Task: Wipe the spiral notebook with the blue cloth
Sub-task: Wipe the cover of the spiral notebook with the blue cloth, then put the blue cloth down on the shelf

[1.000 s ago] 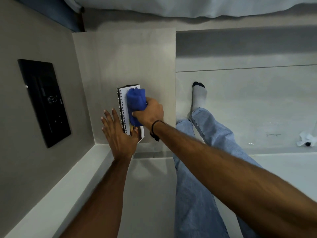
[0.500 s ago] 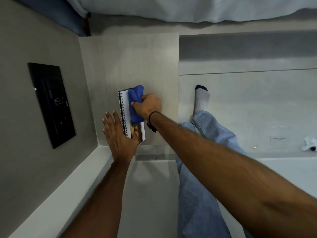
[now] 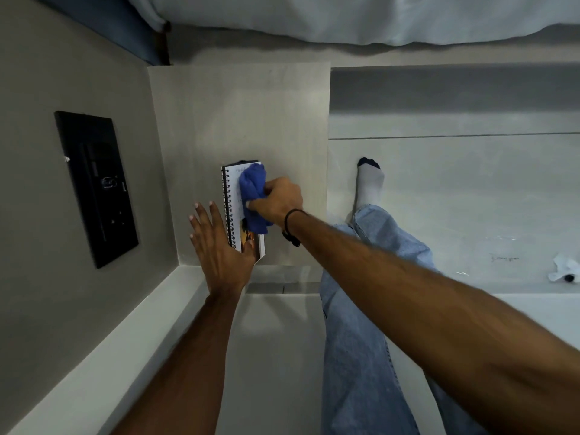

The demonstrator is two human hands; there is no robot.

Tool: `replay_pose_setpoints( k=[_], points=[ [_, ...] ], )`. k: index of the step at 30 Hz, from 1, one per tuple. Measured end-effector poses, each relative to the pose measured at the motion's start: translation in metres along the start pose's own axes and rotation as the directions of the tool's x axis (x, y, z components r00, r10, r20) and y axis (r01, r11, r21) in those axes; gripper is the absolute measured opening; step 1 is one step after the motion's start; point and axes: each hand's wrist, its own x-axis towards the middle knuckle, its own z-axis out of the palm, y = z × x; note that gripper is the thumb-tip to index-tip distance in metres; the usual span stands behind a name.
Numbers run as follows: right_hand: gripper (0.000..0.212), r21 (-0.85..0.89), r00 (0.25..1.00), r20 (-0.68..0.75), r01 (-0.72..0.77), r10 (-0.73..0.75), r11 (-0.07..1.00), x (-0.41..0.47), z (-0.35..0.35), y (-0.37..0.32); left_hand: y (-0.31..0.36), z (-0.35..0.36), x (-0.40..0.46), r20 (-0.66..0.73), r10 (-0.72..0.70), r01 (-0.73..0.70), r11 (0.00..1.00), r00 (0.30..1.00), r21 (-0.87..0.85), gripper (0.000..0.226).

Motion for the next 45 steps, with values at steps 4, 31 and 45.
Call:
replay_pose_setpoints(
  k=[4, 31, 45],
  points=[
    [0.026, 0.207, 0.997, -0.069, -0.015, 0.030, 0.978, 0.004, -0.003, -0.016, 0.000, 0.002, 0.001, 0.015, -0.020, 0.019, 0.999, 1.000, 0.029, 0.101],
    [0.027, 0.429, 0.971, 0.167, -0.229, 0.173, 0.874, 0.011, -0.012, -0.029, 0.008, -0.006, 0.001, 0.045, -0.073, 0.071, 0.996, 0.996, 0.053, 0.105],
    [0.051, -0.630, 0.965, 0.261, 0.199, -0.037, 0.751, 0.115, -0.097, -0.127, 0.016, -0.006, -0.004, -0.005, -0.171, 0.171, 0.985, 0.985, -0.029, 0.114]
  ],
)
